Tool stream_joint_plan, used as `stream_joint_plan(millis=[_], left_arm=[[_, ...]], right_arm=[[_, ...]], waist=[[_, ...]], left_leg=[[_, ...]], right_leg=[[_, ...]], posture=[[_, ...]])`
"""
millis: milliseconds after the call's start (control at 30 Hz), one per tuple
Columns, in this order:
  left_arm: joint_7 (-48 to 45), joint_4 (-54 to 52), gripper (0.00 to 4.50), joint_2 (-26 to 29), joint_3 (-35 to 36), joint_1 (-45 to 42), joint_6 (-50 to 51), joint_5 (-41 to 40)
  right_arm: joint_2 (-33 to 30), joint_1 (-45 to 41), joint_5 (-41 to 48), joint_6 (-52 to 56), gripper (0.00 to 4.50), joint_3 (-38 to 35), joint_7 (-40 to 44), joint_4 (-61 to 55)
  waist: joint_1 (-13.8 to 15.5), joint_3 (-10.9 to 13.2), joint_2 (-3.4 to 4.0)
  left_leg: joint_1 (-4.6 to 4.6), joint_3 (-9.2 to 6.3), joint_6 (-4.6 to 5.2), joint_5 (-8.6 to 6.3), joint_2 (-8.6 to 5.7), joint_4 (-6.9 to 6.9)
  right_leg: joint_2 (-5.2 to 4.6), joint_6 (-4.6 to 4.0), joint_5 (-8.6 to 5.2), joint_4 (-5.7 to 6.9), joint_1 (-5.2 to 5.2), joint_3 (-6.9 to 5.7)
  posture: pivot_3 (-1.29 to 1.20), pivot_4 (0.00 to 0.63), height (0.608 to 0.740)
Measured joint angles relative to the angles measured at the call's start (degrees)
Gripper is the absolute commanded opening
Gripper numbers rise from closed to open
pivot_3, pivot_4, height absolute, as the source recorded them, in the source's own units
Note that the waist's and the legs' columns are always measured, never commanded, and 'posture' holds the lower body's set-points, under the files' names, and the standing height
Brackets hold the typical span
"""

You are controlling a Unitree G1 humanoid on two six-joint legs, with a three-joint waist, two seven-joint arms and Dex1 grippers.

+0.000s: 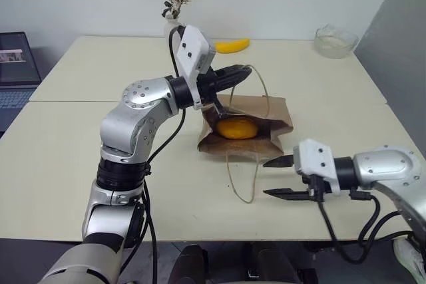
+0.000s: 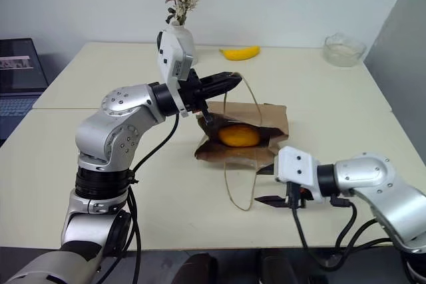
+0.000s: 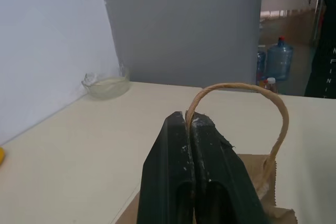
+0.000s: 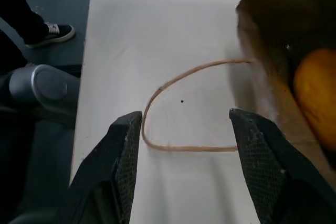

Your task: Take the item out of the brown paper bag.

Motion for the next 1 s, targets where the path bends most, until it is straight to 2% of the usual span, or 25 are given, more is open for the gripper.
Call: stream_joint_plan(millis=[100, 167, 267, 333, 500, 600, 700, 867, 1000], left_arm=[[-0.4, -0.9, 0.0, 0.1, 0.1, 0.3, 0.8, -1.7], [-0.3, -1.4, 0.0, 0.1, 0.5, 0.4, 1.8, -3.1], [0.1, -1.3, 0.0, 0.1, 2.4, 0.3, 2.9, -4.9], [0.2, -1.2, 0.0, 0.9, 2.7, 0.3, 3.1, -5.4], [0.6, -1.3, 0.0, 1.7, 2.9, 0.4, 3.1, -5.8], [0.8, -1.3, 0.0, 2.2, 3.0, 0.5, 3.0, -5.9], [0.9, -1.4, 0.0, 2.4, 3.0, 0.6, 3.0, -5.9], [0.9, -1.4, 0.0, 2.6, 3.0, 0.7, 2.9, -5.9], [1.2, -1.4, 0.0, 2.6, 3.1, 0.7, 2.9, -5.9]], right_arm=[[1.9, -4.5, 4.8, 3.2, 2.76, -2.3, -2.1, 1.3], [3.8, -7.0, 4.7, 3.5, 2.76, -0.6, -4.5, 1.2], [9.3, -9.7, 0.5, 3.4, 2.76, 7.2, -10.0, 1.3], [12.5, -12.3, -4.8, 3.3, 2.76, 14.8, -14.5, 2.5], [19.0, -18.9, -19.1, -0.1, 2.76, 26.8, -23.2, 10.8], [21.9, -21.0, -24.7, -1.8, 3.41, 30.0, -26.1, 15.5], [22.4, -21.7, -29.6, -3.7, 4.41, 32.2, -27.1, 19.1], [21.7, -24.3, -40.2, -8.1, 4.46, 37.9, -27.5, 26.2], [22.1, -25.5, -45.6, -10.4, 4.46, 38.8, -26.9, 30.4]], waist=[[-0.1, 0.0, 0.0], [-0.1, 0.0, 0.0], [-0.3, 0.0, 0.0], [-0.3, 0.0, 0.01], [-0.2, 0.0, 0.01], [-0.1, 0.0, 0.01], [0.0, 0.0, 0.01], [-0.1, 0.0, 0.01], [-0.1, 0.0, 0.01]], left_leg=[[0.01, 0.0, 0.0, 0.0, 0.02, 0.0], [0.01, -0.02, 0.0, 0.0, 0.02, -0.01], [-0.01, -0.02, -0.01, 0.0, 0.05, -0.02], [-0.03, 0.0, -0.03, 0.02, 0.06, -0.02], [-0.09, 0.02, -0.12, 0.07, 0.01, -0.01], [-0.15, 0.03, -0.19, 0.11, 0.01, -0.02], [-0.2, 0.04, -0.19, 0.11, -0.01, -0.01], [-0.22, 0.04, -0.08, 0.05, 0.0, -0.02], [-0.21, 0.01, -0.04, 0.02, 0.01, -0.02]], right_leg=[[0.0, 0.0, 0.0, 0.02, 0.0, 0.01], [0.0, 0.0, 0.0, 0.02, 0.0, -0.02], [-0.01, 0.0, 0.0, 0.03, -0.05, 0.02], [-0.02, -0.01, 0.0, 0.05, -0.1, 0.05], [-0.12, -0.01, 0.0, 0.04, -0.17, 0.06], [-0.13, -0.01, 0.0, 0.01, -0.21, 0.06], [-0.18, -0.02, 0.01, -0.05, -0.21, 0.05], [-0.18, -0.02, 0.01, -0.02, -0.27, 0.05], [-0.16, -0.02, 0.01, 0.0, -0.27, 0.03]], posture=[[0.0, 0.15, 0.74], [0.0, 0.15, 0.74], [0.0, 0.15, 0.74], [0.0, 0.15, 0.74], [0.0, 0.15, 0.74], [0.0, 0.15, 0.74], [0.0, 0.15, 0.74], [0.0, 0.15, 0.74], [0.0, 0.15, 0.74]])
